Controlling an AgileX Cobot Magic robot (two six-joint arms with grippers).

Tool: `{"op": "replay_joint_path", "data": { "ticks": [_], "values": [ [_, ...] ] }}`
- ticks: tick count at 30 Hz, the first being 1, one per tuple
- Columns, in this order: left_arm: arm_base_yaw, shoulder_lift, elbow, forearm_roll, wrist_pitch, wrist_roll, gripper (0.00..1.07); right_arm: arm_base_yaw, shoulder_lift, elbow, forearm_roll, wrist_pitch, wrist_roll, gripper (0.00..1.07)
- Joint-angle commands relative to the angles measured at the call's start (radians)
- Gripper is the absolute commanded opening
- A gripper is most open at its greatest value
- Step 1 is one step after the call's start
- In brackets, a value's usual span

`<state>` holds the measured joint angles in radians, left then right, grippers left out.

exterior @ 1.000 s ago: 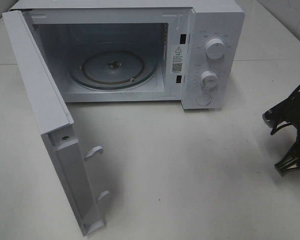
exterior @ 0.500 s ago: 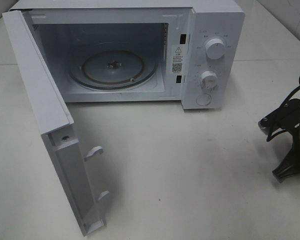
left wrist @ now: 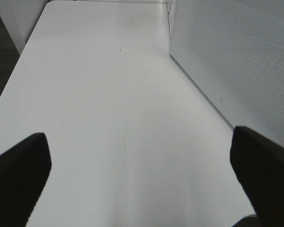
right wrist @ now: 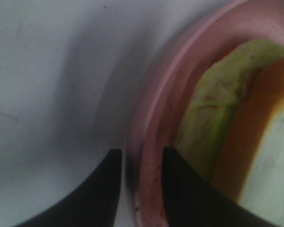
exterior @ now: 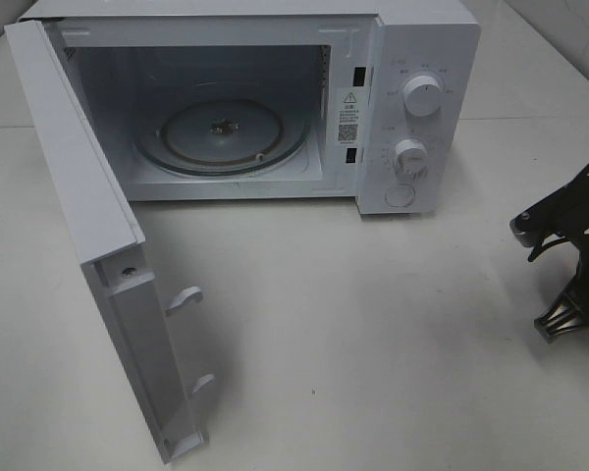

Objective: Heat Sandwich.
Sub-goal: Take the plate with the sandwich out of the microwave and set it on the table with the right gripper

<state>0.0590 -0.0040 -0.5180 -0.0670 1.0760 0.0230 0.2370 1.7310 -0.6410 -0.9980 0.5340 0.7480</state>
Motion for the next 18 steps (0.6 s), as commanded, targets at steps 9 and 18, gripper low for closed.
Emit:
{"op": "replay_joint_path", "data": {
  "ticks": [9, 18],
  "values": [
    [0.001, -0.017, 0.001, 0.002, -0.004, 0.001, 0.98, -0.005, -0.136, -0.003, 0.304, 0.005, -0.288, 0.66],
    [0.001, -0.017, 0.001, 0.002, -0.004, 0.001, 0.98, -0.005, -0.322, -0.003, 0.642, 0.018, -0.567, 0.77]
  ]
}}
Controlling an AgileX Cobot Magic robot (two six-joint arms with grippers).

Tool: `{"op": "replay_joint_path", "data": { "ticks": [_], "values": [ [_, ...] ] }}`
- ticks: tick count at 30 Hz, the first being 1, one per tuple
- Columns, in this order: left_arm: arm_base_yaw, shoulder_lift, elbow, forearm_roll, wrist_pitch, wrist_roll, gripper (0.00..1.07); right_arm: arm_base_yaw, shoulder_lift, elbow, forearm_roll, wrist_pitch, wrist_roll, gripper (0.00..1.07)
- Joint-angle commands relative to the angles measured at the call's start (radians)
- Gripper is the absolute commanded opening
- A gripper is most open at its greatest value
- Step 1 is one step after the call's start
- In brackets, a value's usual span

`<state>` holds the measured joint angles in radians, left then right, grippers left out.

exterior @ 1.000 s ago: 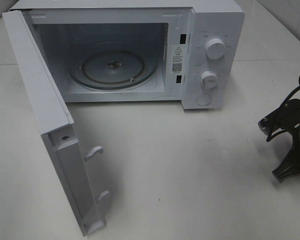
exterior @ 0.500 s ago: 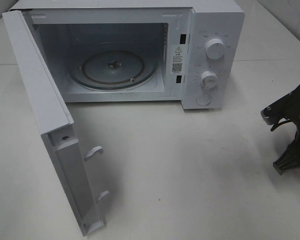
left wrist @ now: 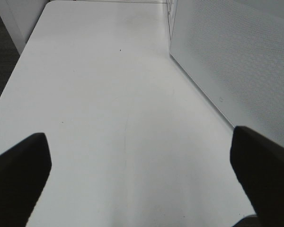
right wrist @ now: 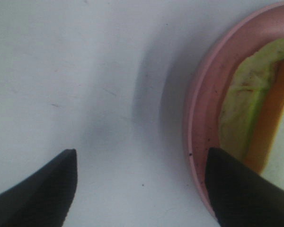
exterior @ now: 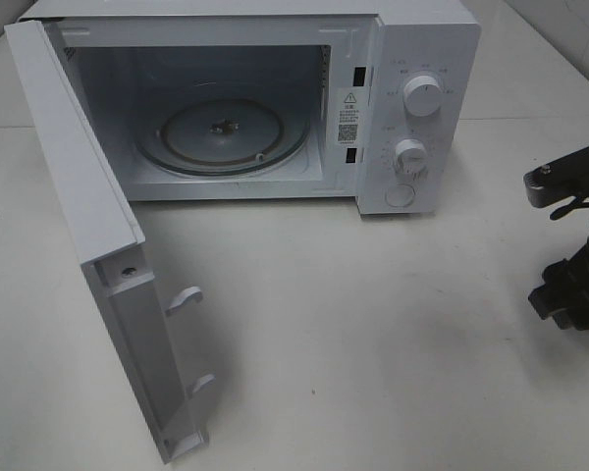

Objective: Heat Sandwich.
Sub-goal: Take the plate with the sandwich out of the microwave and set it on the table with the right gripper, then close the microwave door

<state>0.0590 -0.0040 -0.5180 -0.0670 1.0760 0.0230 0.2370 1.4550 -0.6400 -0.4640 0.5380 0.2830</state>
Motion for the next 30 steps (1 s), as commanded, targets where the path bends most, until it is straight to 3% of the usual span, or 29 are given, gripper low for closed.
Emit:
{"op": "replay_joint_path", "data": {
  "ticks": [1, 3, 12, 30],
  "values": [
    [0.001, -0.017, 0.001, 0.002, -0.004, 0.001, 0.98, -0.005, -0.046, -0.004, 0.108, 0.014, -0.102, 0.77],
    [0.001, -0.017, 0.001, 0.002, -0.004, 0.001, 0.98, -0.005, -0.097, -0.004, 0.223, 0.04, -0.205, 0.79],
    [0.001, -0.017, 0.001, 0.002, -0.004, 0.001, 0.98, -0.004, -0.272, -0.004, 0.42, 0.113, -0.354, 0.77],
    [0.001, -0.017, 0.001, 0.002, -0.004, 0.001, 0.98, -0.004, -0.679, -0.004, 0.422, 0.298, -0.345, 0.76]
  ]
}}
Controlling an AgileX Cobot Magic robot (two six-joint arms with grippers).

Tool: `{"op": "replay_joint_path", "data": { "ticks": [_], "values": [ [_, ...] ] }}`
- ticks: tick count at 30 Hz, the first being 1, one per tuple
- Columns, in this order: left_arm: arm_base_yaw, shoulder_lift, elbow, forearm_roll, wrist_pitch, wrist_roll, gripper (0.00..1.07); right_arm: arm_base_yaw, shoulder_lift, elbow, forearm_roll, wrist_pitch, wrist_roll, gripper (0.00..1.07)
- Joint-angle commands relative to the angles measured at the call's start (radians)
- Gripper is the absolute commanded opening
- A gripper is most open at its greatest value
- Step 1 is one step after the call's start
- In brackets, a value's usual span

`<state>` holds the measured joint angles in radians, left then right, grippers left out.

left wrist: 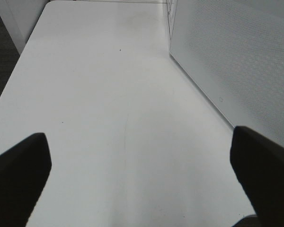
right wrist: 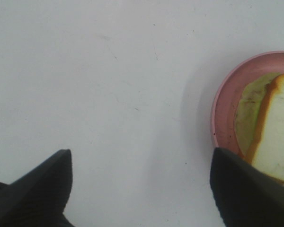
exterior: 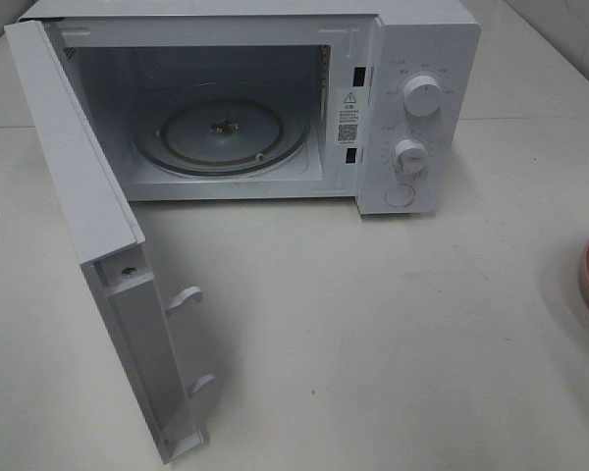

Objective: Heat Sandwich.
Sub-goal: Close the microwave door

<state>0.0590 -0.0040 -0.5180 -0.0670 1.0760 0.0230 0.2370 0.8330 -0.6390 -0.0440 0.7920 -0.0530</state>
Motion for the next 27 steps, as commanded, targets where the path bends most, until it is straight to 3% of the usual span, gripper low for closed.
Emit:
{"op": "replay_joint_path", "data": {
  "ticks": [1, 22, 27],
  "values": [
    [0.001, -0.017, 0.001, 0.002, -0.004, 0.001, 0.98, -0.004, -0.073, -0.005, 0.002, 0.054, -0.007, 0.76],
    [0.001, -0.017, 0.001, 0.002, -0.004, 0.001, 0.98, -0.005, -0.408, -0.003, -0.054, 0.275, 0.039, 0.76],
    [0.001, -0.017, 0.001, 0.002, -0.004, 0.001, 0.98, -0.078, -0.506, -0.003, -0.057, 0.273, 0.039, 0.76]
  ]
}}
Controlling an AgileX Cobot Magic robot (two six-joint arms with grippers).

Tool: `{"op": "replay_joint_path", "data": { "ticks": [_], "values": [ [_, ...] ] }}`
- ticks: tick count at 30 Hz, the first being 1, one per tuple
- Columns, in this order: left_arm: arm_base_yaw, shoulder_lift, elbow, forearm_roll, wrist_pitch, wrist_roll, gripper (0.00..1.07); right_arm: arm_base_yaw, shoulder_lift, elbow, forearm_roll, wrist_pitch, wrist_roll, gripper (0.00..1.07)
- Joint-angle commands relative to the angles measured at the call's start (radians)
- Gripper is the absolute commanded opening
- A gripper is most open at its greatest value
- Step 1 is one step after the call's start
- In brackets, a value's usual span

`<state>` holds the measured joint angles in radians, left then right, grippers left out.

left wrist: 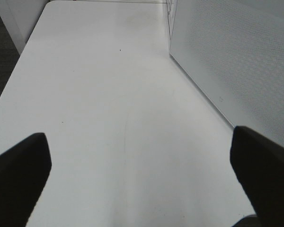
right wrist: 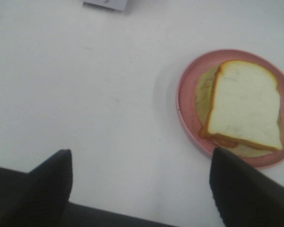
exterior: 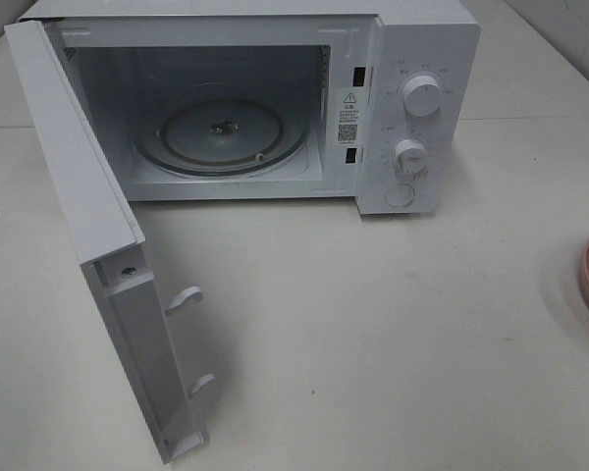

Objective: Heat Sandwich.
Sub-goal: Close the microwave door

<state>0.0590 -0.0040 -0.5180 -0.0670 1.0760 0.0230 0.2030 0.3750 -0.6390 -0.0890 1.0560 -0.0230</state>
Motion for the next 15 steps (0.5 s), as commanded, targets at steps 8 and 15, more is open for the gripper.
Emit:
{"op": "replay_joint_path", "data": {
  "ticks": [8, 15],
  "values": [
    [0.001, -0.017, 0.001, 0.002, -0.004, 0.001, 0.98, -0.099, -0.23, 0.093, -0.005, -0.059, 0.01, 0.76],
    [0.001, -0.017, 0.001, 0.001, -0.004, 0.0, 0.98, -0.158, -0.313, 0.147, -0.012, -0.064, 0.009, 0.76]
  ]
}}
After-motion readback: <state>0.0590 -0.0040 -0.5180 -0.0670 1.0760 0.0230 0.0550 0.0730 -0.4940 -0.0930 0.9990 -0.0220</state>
